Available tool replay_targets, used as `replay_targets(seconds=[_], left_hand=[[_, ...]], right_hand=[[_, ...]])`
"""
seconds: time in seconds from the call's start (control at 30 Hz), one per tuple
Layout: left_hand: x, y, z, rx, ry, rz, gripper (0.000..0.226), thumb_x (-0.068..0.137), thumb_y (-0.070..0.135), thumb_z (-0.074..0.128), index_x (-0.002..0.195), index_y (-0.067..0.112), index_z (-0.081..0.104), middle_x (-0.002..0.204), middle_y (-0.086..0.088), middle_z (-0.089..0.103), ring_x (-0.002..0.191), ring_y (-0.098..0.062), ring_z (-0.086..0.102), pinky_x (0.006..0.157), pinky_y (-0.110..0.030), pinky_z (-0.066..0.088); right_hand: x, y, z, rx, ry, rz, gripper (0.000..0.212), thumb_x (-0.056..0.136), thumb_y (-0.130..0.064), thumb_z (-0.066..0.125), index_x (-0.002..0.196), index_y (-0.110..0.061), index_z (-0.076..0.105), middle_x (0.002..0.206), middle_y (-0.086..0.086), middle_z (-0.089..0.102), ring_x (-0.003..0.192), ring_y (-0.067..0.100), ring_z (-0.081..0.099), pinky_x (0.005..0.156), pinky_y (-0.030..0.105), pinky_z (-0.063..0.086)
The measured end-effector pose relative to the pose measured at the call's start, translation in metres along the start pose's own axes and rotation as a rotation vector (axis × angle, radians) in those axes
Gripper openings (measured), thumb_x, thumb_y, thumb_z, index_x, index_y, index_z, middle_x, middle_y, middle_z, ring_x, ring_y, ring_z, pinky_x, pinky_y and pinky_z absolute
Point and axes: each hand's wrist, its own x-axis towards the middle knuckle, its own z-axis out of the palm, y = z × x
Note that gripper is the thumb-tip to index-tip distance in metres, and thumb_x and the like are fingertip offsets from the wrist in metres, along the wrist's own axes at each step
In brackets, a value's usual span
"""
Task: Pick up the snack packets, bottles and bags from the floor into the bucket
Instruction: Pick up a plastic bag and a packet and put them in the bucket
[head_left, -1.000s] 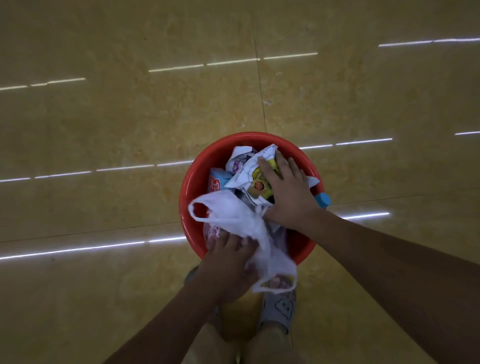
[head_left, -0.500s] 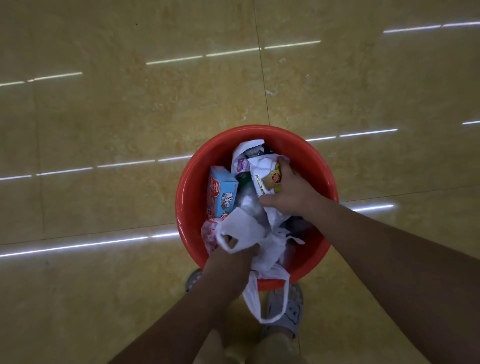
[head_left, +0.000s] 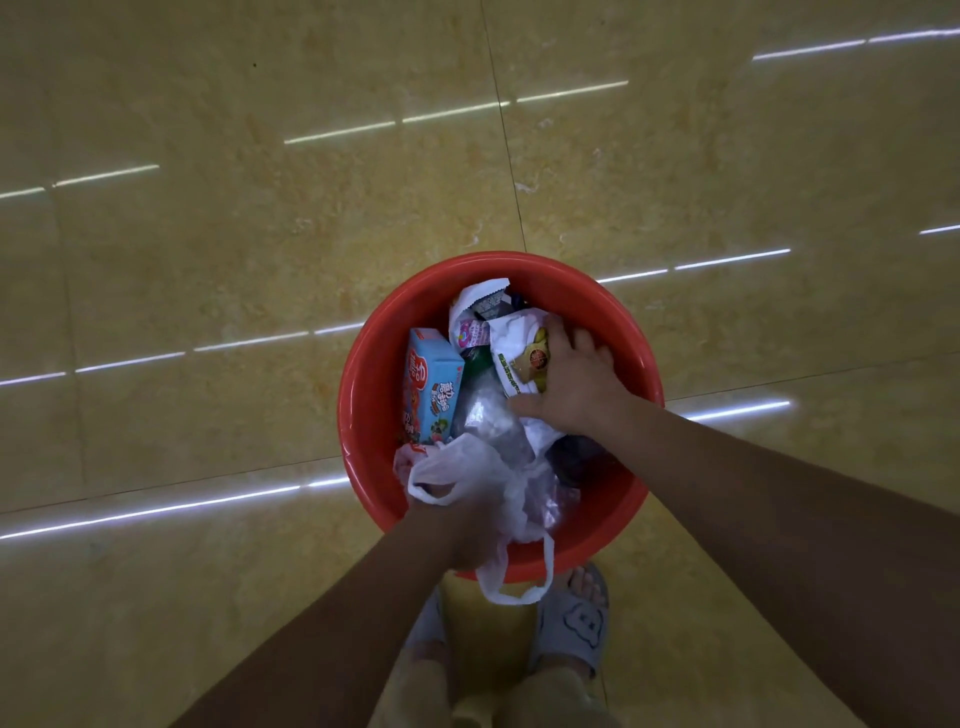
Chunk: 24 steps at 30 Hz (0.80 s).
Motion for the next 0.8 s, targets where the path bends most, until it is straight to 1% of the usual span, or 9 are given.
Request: replay_targets(seconds=[0.03,0.13,0.17,0.3,0.4,0.53,0.67,0.73,0.8], left_hand=[[-0.005,0.001,-0.002,-0.034,0.039,-0.027,0.037,0.09,0.03,0.053,0.124,0.015,0.057,0.123,-0.007,0.061,0.116,-0.028,0.054,0.102,-0.04,0.041],[-0.03,0.012,-0.013,-0.167,0.311,-0.051,0.027,0.089,0.028,0.049,0.11,0.021,0.064,0.108,-0.004,0.066,0.103,-0.025,0.061,0.091,-0.042,0.051],[-0.041,0.019,-0.017,-0.216,0.291,-0.113,0.026,0.09,0.026,0.049,0.112,0.022,0.062,0.11,-0.003,0.066,0.106,-0.025,0.061,0.091,-0.043,0.051],[-0.069,0.036,-0.028,0.02,0.317,-0.199,0.056,0.08,0.031,0.048,0.137,0.028,0.044,0.148,-0.002,0.039,0.139,-0.033,0.026,0.11,-0.058,0.028],[-0.087,0.042,-0.039,-0.047,0.366,-0.159,0.07,0.074,0.037,0.038,0.144,0.033,0.034,0.153,0.001,0.03,0.145,-0.032,0.014,0.114,-0.057,0.02],[-0.102,0.048,-0.042,-0.081,0.409,-0.138,0.075,0.075,0.027,0.049,0.147,0.038,0.029,0.158,0.004,0.022,0.148,-0.033,0.006,0.115,-0.061,0.013],[-0.101,0.051,-0.043,-0.155,0.517,-0.086,0.069,0.081,0.012,0.067,0.139,0.037,0.043,0.152,-0.002,0.034,0.142,-0.028,0.027,0.108,-0.052,0.039],[-0.1,0.06,-0.047,-0.338,0.591,-0.148,0.056,0.091,0.012,0.063,0.131,0.043,0.04,0.145,-0.002,0.041,0.134,-0.023,0.038,0.103,-0.043,0.046],[-0.098,0.065,-0.048,-0.416,0.617,-0.213,0.034,0.097,0.024,0.054,0.128,0.035,0.045,0.137,-0.002,0.046,0.126,-0.021,0.044,0.1,-0.039,0.046]], right_hand=[[-0.006,-0.001,-0.002,-0.016,0.025,-0.009,0.115,0.075,-0.057,0.071,0.154,-0.016,-0.002,0.153,0.015,0.016,0.136,0.041,0.025,0.113,0.046,0.024],[-0.02,-0.002,-0.011,-0.038,0.067,-0.02,0.106,0.079,-0.056,0.067,0.152,-0.008,0.008,0.148,0.017,0.024,0.131,0.04,0.033,0.11,0.044,0.029],[-0.025,-0.003,-0.014,-0.039,0.065,-0.015,0.103,0.08,-0.056,0.066,0.151,-0.007,0.011,0.146,0.018,0.027,0.13,0.04,0.034,0.109,0.044,0.03],[-0.045,-0.008,-0.026,-0.036,0.074,-0.057,0.093,0.084,-0.054,0.062,0.15,-0.007,0.018,0.144,0.017,0.031,0.126,0.039,0.038,0.106,0.045,0.034],[-0.062,-0.01,-0.029,-0.009,0.128,-0.148,0.078,0.088,-0.048,0.059,0.147,-0.01,0.027,0.145,0.015,0.031,0.124,0.036,0.039,0.105,0.043,0.034],[-0.074,-0.004,-0.03,0.028,0.138,-0.201,0.07,0.09,-0.042,0.059,0.147,-0.012,0.03,0.148,0.012,0.03,0.128,0.035,0.037,0.108,0.041,0.03],[-0.071,0.002,-0.027,0.067,0.148,-0.194,0.07,0.091,-0.043,0.059,0.149,-0.016,0.03,0.149,0.011,0.03,0.13,0.034,0.037,0.111,0.04,0.029],[-0.071,0.001,-0.025,0.081,0.149,-0.194,0.069,0.091,-0.043,0.058,0.148,-0.016,0.031,0.148,0.012,0.031,0.13,0.034,0.037,0.11,0.041,0.03],[-0.07,0.001,-0.025,0.098,0.154,-0.194,0.068,0.091,-0.041,0.058,0.148,-0.015,0.032,0.148,0.012,0.032,0.131,0.034,0.037,0.111,0.042,0.03]])
